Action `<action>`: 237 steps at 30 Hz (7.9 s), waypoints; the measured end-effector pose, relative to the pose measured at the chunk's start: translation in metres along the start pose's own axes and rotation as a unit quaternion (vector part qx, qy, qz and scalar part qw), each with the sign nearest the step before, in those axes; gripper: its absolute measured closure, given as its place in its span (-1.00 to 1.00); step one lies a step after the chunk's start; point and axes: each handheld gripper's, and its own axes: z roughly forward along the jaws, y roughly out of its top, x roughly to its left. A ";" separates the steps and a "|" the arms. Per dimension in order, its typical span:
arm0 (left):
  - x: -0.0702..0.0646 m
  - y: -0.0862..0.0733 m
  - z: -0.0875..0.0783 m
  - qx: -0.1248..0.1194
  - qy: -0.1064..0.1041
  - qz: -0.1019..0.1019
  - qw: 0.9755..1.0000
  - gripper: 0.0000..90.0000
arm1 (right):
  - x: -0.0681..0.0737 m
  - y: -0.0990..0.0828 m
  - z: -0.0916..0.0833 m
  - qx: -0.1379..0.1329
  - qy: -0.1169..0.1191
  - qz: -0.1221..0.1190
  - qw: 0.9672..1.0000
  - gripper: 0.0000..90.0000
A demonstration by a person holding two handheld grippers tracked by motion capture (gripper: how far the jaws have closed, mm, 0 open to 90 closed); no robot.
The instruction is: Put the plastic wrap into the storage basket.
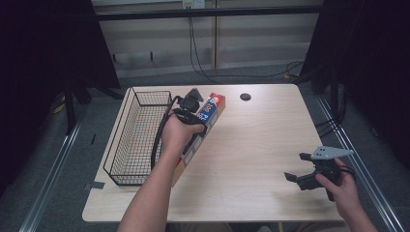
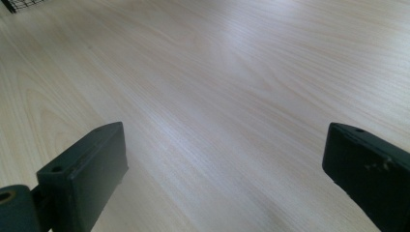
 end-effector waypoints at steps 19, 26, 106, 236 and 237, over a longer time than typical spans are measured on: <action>0.025 -0.010 -0.014 -0.016 0.015 -0.036 0.999 -0.05 | 0.001 0.001 0.000 0.000 0.002 -0.002 1.000 -0.96; 0.034 -0.015 -0.017 -0.012 0.025 -0.050 0.998 -0.05 | 0.001 0.001 0.000 -0.001 0.002 -0.002 1.000 -0.96; 0.119 -0.069 -0.024 -0.028 0.091 -0.202 0.975 -0.05 | 0.002 0.000 0.002 -0.001 0.002 -0.006 1.000 -0.96; 0.148 -0.075 -0.004 0.000 0.114 -0.245 0.963 -0.19 | 0.005 -0.002 0.006 0.008 0.005 -0.017 1.000 -0.96; 0.147 -0.075 -0.006 -0.001 0.116 -0.241 0.963 -0.22 | 0.005 -0.002 0.006 0.007 0.007 -0.016 1.000 -0.96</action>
